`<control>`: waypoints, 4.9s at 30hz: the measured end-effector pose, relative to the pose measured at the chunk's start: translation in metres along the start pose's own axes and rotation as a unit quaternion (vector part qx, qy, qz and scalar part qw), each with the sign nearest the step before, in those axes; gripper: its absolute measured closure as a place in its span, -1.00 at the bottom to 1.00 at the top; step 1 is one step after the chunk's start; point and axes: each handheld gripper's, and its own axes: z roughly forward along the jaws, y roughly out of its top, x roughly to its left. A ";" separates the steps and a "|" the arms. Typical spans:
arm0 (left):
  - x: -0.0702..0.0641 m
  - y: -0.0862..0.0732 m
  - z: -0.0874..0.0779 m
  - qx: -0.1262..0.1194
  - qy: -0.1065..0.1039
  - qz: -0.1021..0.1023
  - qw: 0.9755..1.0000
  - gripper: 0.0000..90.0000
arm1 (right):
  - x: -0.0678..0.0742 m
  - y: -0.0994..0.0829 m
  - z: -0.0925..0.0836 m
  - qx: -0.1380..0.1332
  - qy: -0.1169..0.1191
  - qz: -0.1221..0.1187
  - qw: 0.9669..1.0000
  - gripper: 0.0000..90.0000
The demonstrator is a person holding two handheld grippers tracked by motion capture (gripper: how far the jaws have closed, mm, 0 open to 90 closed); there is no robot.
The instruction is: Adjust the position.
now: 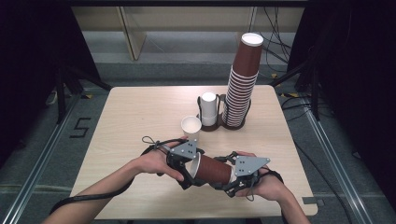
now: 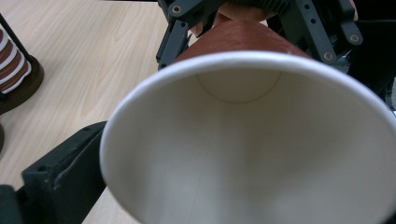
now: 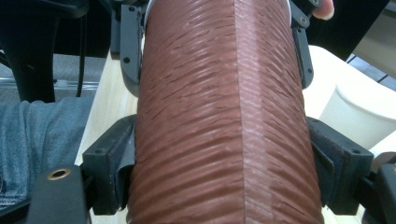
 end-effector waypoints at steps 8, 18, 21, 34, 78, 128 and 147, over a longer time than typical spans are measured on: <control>-0.002 0.000 -0.003 -0.013 -0.009 0.004 1.000 -0.85 | 0.001 0.000 0.001 -0.008 0.008 0.016 1.000 -0.53; -0.005 0.005 -0.002 0.012 0.003 0.027 1.000 -0.78 | -0.001 0.000 0.008 0.016 0.019 0.028 0.999 -0.52; -0.005 0.007 -0.002 0.019 0.005 0.032 0.999 -0.77 | 0.000 0.000 0.008 0.018 0.016 0.033 0.999 -0.52; -0.015 0.028 0.000 0.102 0.039 0.122 0.987 -0.76 | 0.002 0.002 0.012 0.070 0.007 0.063 0.996 -0.89; -0.009 0.046 -0.001 0.291 0.057 0.182 0.938 -0.77 | 0.006 0.011 0.026 0.045 -0.051 0.053 0.996 -0.69; -0.015 0.055 0.000 0.298 0.042 0.220 0.928 -0.77 | 0.005 0.011 0.044 0.062 -0.033 0.054 0.996 -0.59; -0.009 0.049 -0.005 0.252 0.092 0.193 0.944 -1.00 | 0.003 0.006 0.039 0.030 -0.065 0.049 0.996 -0.53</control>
